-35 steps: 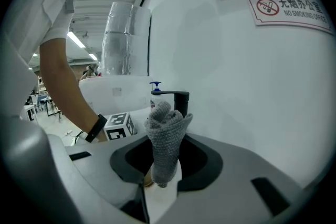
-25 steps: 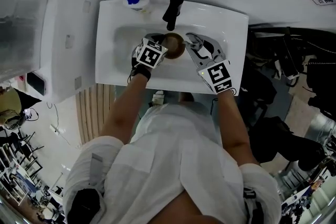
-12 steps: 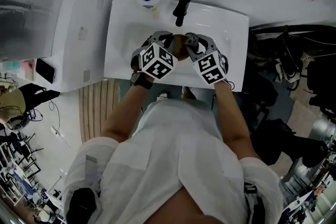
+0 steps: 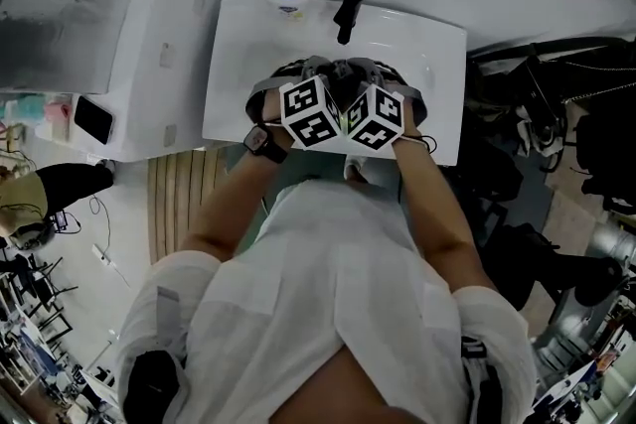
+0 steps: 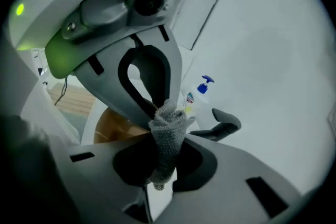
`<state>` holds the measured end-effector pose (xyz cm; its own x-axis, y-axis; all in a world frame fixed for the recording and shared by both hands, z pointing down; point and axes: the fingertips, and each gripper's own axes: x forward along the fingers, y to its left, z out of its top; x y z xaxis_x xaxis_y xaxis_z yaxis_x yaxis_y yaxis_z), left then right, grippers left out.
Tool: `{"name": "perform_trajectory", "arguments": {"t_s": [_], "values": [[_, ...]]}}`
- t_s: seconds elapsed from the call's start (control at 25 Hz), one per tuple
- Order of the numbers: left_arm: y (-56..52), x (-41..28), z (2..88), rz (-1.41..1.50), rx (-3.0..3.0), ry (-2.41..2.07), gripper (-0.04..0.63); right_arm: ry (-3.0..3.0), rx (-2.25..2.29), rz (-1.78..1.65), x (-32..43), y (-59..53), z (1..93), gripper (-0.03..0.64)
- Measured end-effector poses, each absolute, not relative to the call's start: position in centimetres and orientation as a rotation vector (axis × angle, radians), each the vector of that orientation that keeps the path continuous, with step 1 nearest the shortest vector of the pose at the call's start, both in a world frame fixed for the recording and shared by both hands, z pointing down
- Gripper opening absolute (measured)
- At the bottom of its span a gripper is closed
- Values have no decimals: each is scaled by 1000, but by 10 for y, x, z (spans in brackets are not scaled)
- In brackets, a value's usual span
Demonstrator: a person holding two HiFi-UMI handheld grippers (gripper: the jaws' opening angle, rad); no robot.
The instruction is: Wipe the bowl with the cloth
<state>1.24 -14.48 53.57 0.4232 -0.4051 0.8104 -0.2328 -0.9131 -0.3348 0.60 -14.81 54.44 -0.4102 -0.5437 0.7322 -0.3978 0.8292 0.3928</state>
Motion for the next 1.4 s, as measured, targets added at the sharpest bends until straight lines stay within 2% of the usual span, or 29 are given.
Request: {"name": "perform_trajectory", "arguments": {"t_s": [0.28,0.6,0.8,0.88,1.4], "values": [[-149,11,511,-1335,-2557,716,18,-2148,887,-45,18,-152,525,60],[-159,8,493,-1074,-2676,1020,21,-2242,1275,329,45,-157,522,60],[-166,-2,488,-854,-2805,1304,29,-2242,1554,723,56,-151,528,60],[-165,-4,494,-854,-2838,1330,29,-2223,1574,797,57,-147,534,60],[-166,7,497,-1122,-2831,903,23,-2154,1189,345,54,-154,531,86]]}}
